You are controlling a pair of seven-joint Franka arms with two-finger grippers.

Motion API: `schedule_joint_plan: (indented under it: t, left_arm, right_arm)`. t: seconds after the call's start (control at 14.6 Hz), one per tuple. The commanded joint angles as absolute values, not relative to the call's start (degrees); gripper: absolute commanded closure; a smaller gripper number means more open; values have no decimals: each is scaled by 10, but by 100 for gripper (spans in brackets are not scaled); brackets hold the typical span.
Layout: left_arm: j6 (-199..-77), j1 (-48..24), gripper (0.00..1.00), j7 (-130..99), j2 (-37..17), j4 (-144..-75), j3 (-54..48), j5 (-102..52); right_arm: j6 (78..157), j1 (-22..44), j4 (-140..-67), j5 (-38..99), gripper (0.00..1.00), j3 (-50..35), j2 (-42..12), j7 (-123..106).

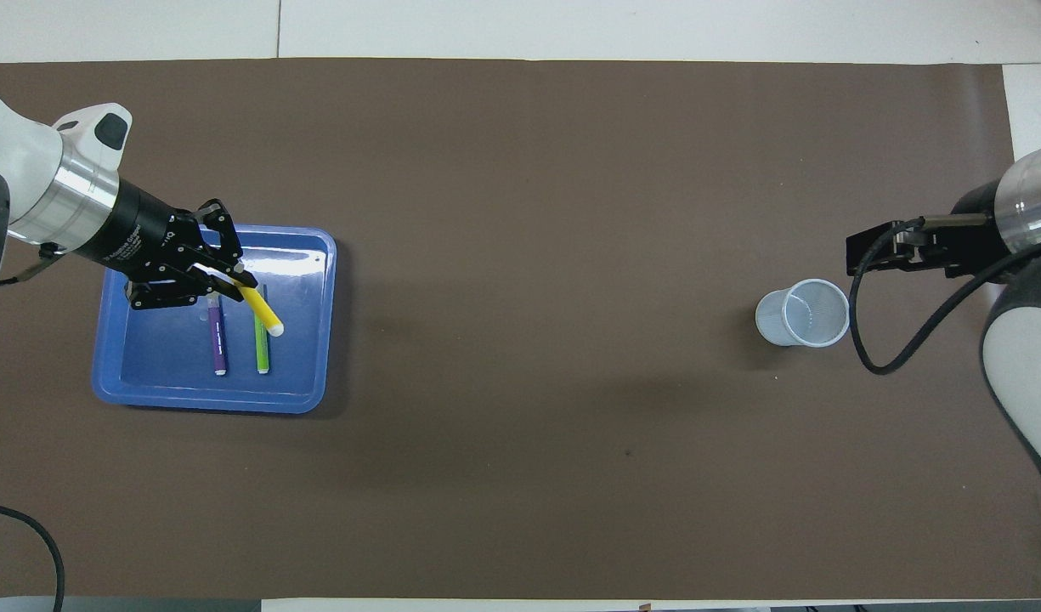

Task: Transfer and insert pens with both arms
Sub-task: 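Lift the yellow pen with the left gripper while the right gripper approaches, then grasp the yellow pen tip with the right gripper from the left gripper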

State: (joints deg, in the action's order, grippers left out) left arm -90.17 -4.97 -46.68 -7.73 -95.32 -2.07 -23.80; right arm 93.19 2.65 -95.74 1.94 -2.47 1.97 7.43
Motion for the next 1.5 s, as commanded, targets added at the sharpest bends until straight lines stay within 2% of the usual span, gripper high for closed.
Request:
schedule_joint_plan:
  t: [0.0, 0.14, 0.34, 0.55, 0.68, 1.09, 1.23, 1.43]
  left_arm:
    - [-893, -47, 100, -582, -49, -977, -21, -350]
    - [-914, -47, 100, -653, -38, -1005, -22, -422]
    - [-962, -61, 100, -706, 10, -1091, -23, -519]
    - [-1058, -94, 100, -734, 70, -1199, -23, -588]
    - [-1109, -123, 100, -738, 92, -1242, -23, -627]
    - [-1192, -183, 100, -815, 101, -1260, -24, -679]
    - [-1208, -189, 100, -835, 102, -1260, -24, -687]
    - [-1208, -189, 100, -837, 109, -1266, -24, -706]
  right_arm:
    - [931, 18, -967, 98, 0, -32, 39, 76]
    - [931, 18, -967, 175, 0, -39, 40, 92]
    - [953, 18, -967, 284, 0, -61, 40, 154]
    - [1016, 18, -969, 341, 0, -111, 40, 224]
    - [1057, 19, -974, 351, 0, -154, 40, 266]
    - [1188, 19, -1018, 350, 0, -243, 33, 335]
    - [1231, 22, -1020, 348, 0, -269, 10, 335]
    - [1247, 24, -1020, 337, 0, -282, -8, 310]
